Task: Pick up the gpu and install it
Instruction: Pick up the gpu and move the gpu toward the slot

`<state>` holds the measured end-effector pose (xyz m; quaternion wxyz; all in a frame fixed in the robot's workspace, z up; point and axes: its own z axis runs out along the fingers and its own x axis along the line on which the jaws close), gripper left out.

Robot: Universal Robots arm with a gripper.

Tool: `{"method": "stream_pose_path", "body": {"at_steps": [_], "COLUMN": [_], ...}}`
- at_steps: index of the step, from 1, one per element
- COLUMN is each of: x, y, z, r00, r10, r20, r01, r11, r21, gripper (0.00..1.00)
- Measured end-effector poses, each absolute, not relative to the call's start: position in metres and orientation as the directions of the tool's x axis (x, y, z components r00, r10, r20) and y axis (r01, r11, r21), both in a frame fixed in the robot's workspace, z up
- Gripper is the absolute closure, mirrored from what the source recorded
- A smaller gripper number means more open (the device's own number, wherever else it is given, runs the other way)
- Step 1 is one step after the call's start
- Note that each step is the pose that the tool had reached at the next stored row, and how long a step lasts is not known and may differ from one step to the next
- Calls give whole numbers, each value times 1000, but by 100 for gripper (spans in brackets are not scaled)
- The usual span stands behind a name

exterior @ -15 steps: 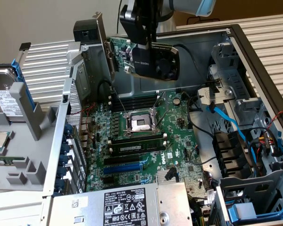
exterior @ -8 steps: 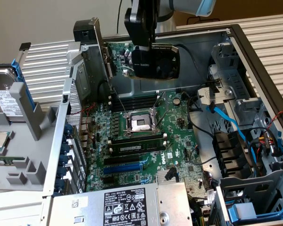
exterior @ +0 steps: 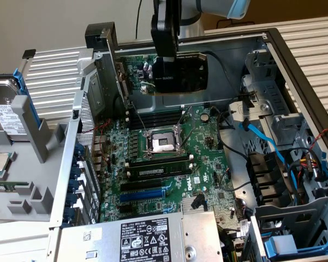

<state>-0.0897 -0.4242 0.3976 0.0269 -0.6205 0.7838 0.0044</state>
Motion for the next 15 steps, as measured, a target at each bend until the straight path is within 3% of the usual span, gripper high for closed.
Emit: {"method": "stream_pose_path", "body": {"at_steps": [15], "x": [-76], "y": [-424], "z": [384], "r00": [-88], "r10": [-994], "r20": [-58], "r01": [-996], "r11": [88], "r21": [-5], "gripper": [73]}}
